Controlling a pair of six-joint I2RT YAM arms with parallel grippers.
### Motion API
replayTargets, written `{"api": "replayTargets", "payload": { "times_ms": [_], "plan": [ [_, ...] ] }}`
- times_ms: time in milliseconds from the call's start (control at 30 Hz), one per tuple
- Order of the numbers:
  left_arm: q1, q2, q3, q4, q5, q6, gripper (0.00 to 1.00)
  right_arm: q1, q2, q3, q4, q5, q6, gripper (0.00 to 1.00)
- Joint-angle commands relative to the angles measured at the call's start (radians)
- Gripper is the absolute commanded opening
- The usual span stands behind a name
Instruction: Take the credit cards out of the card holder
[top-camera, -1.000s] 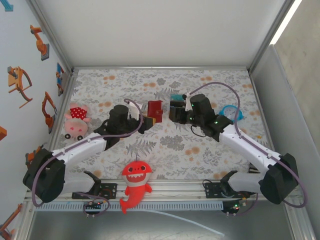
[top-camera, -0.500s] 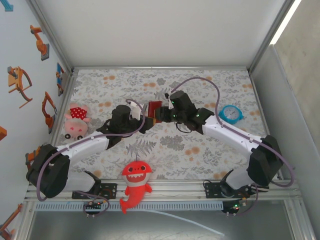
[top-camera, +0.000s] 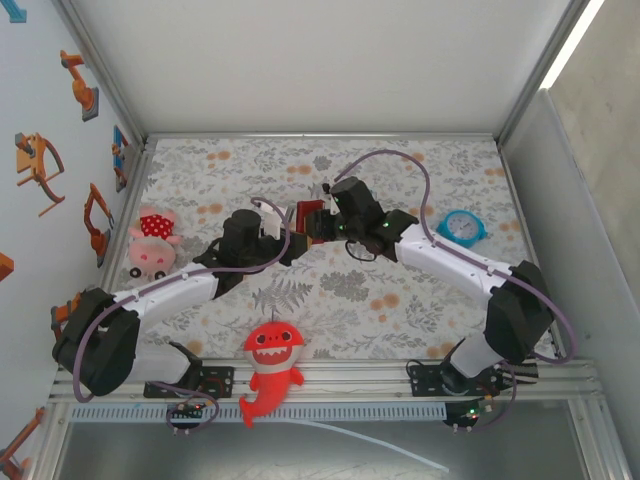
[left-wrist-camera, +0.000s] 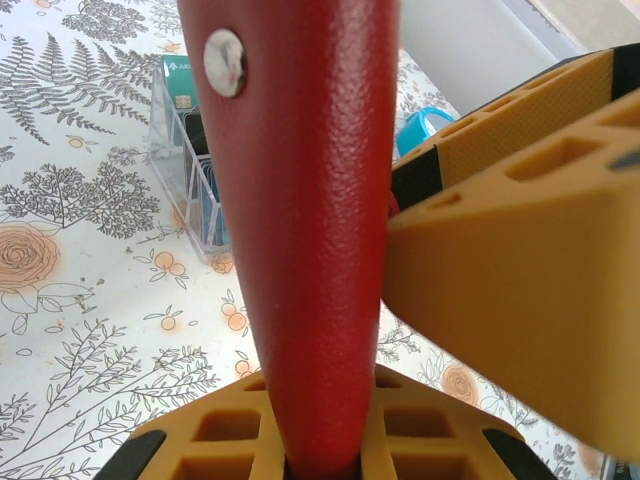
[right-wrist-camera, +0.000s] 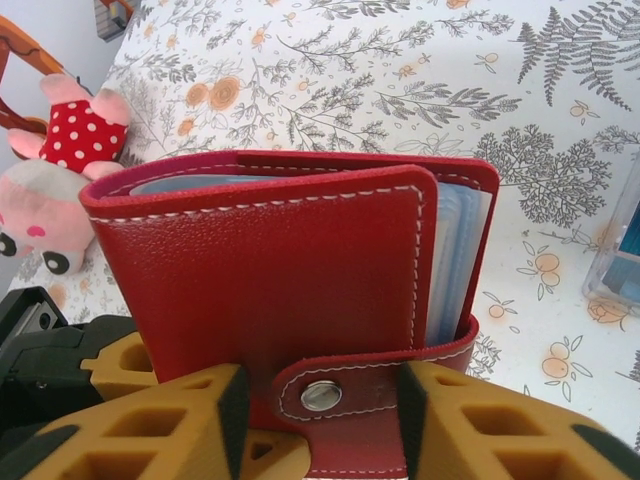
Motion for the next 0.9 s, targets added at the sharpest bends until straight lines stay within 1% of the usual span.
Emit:
{"api": "replayTargets", "payload": {
  "times_ms": [0, 133, 300, 467, 867],
  "plan": [
    [-0.008, -0.012, 0.019, 0.057, 0.011, -0.009, 0.00, 0.006, 0.017, 0.028, -0.017, 0.031, 0.009, 0.35],
    [-0.007, -0.022, 0.015, 0.055, 0.008, -0.008, 0.00, 0.006, 0.014, 0.022, -0.031, 0.055, 0.010, 0.28],
    [-0.008, -0.040, 0.007, 0.053, -0.015, -0.010, 0.00, 0.005, 0.002, 0.009, -0.038, 0.081, 0.005, 0.22],
    [-0.007, -0.048, 0.002, 0.055, -0.020, -0.016, 0.00, 0.006, -0.003, -0.004, -0.031, 0.074, 0.004, 0.16],
    [-0.008, -0.041, -0.002, 0.070, -0.024, -0.028, 0.00, 0.005, -0.010, -0.011, -0.013, 0.058, 0.000, 0.11]
  ]
}}
